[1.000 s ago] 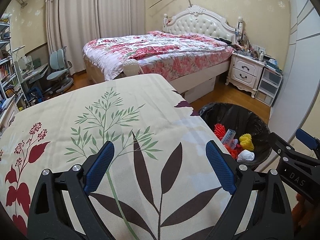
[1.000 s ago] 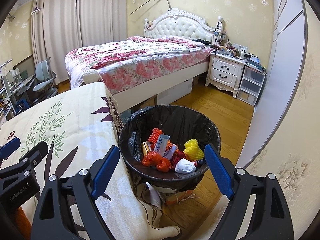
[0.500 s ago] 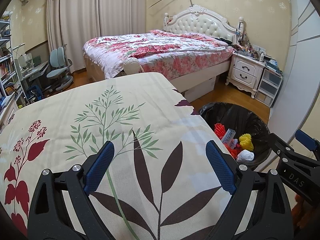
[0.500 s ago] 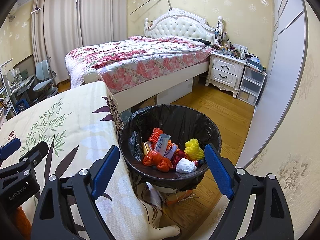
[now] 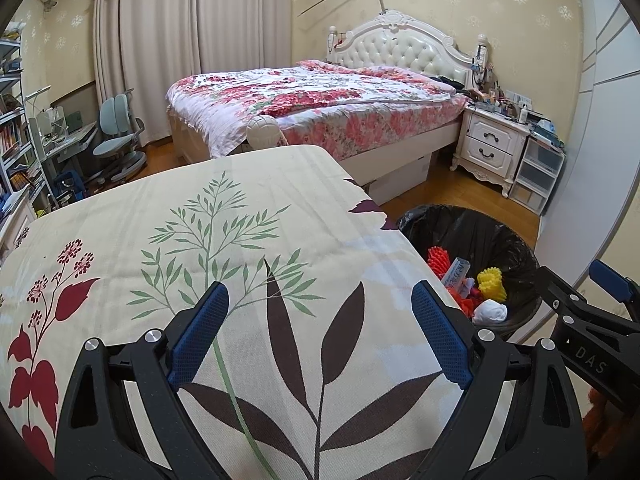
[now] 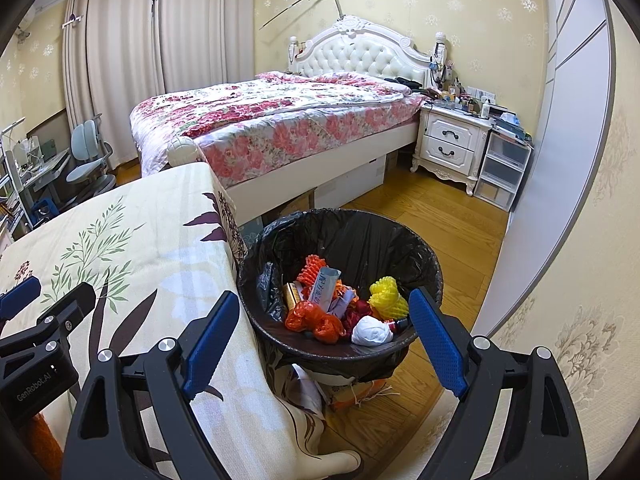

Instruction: Collect trash

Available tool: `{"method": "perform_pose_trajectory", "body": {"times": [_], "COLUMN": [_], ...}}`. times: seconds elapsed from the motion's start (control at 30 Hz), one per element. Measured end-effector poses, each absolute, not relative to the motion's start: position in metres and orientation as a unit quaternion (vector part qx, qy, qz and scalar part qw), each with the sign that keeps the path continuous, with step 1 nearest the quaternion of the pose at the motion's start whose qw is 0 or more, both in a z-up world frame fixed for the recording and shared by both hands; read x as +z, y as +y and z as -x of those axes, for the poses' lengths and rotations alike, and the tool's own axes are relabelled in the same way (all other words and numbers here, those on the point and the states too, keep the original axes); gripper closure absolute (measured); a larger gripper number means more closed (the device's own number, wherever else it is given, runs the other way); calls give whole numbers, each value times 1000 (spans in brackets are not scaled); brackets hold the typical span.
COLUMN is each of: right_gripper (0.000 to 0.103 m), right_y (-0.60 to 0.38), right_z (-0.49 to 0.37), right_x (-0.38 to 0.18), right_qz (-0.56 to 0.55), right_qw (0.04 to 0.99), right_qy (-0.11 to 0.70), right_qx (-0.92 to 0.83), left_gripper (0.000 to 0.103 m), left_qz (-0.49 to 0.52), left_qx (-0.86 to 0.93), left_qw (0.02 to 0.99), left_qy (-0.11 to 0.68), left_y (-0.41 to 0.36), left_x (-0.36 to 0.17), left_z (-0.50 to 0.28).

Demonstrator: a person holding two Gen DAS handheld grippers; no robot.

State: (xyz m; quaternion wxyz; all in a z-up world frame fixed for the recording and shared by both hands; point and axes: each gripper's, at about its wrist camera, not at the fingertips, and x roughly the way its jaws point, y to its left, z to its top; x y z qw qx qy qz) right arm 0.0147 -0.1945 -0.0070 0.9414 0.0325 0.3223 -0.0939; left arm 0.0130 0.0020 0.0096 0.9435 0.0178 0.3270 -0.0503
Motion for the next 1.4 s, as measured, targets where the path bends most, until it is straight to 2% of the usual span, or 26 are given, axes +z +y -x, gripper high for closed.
{"method": "perform_pose_trajectory", "body": {"times": [1.4], "right_gripper": [19], "right_y": [-195], "right_z": [-15], "right_x": [-6], "right_qz": [-32], "right_qw": [941], "right_qy": [323], "right_qx": [-94], "left_gripper": [12], "left_qz": [-10], "left_qx": [-53], "left_qw": [943], "left_qy": [328], "left_y": [4], "left_x": [9], "left_z": [-10]}}
